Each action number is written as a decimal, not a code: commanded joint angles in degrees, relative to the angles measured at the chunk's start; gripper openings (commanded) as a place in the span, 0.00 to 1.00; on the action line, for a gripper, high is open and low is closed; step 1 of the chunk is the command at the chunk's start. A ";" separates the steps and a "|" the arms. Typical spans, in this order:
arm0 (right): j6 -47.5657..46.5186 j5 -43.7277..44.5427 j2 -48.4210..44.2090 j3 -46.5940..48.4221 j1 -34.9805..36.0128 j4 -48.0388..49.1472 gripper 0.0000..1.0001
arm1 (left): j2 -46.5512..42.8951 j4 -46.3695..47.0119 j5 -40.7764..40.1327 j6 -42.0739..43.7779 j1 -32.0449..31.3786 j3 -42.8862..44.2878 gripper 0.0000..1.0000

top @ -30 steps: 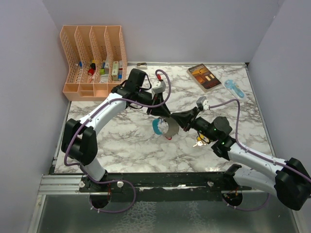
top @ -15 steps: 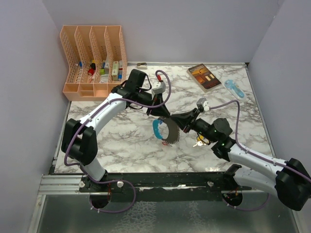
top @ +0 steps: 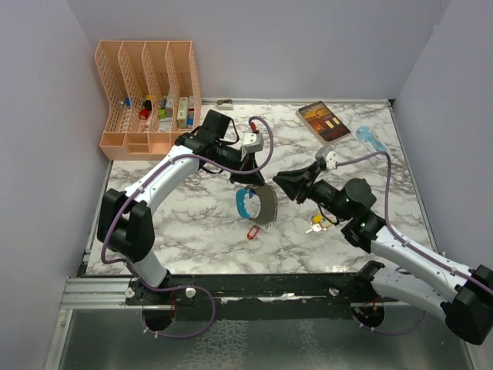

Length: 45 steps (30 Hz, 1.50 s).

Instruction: Put the keys on the keyring

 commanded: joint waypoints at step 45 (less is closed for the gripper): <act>-6.39 -4.73 11.08 9.01 0.01 -9.18 0.01 | 0.59 -1.81 0.73 -0.43 0.08 2.32 0.15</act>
